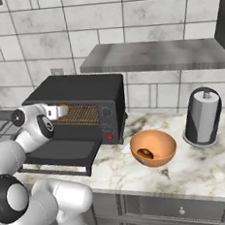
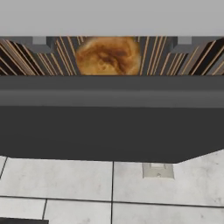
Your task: Pick up the heated bread from the toaster oven and place it in the bowl. Then move the bread bowl to the dining counter.
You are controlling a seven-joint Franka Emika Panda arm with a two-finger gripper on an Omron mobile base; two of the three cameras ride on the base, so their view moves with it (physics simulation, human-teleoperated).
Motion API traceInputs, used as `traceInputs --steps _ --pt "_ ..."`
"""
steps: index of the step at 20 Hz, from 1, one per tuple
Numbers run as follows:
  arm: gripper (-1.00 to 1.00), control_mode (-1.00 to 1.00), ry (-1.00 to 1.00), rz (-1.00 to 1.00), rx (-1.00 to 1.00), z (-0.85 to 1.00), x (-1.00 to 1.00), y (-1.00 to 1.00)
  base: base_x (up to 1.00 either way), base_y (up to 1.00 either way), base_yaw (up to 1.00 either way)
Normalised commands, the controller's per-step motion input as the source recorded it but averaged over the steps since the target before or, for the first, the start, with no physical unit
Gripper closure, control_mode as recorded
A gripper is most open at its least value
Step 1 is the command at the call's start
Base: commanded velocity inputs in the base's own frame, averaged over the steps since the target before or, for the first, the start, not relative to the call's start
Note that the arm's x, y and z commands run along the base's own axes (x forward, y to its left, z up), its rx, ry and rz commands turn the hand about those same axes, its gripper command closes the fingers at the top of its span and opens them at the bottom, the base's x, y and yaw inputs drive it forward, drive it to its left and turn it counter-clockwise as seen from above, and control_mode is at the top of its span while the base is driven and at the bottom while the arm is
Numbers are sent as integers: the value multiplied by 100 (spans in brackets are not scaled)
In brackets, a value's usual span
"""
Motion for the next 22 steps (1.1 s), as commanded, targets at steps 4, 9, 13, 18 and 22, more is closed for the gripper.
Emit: traceInputs --steps 4,9,13,18,22 --pt "-100 -100 0 0 0 -10 9 0 0 0 0" --pt "-100 -100 0 0 0 -15 0 0 0 0 0" --pt "-100 -100 0 0 0 -7 6 0 0 0 0" --pt "-100 -100 0 0 0 -9 3 0 0 0 0" --pt "-100 -100 0 0 0 -11 11 0 0 0 0"
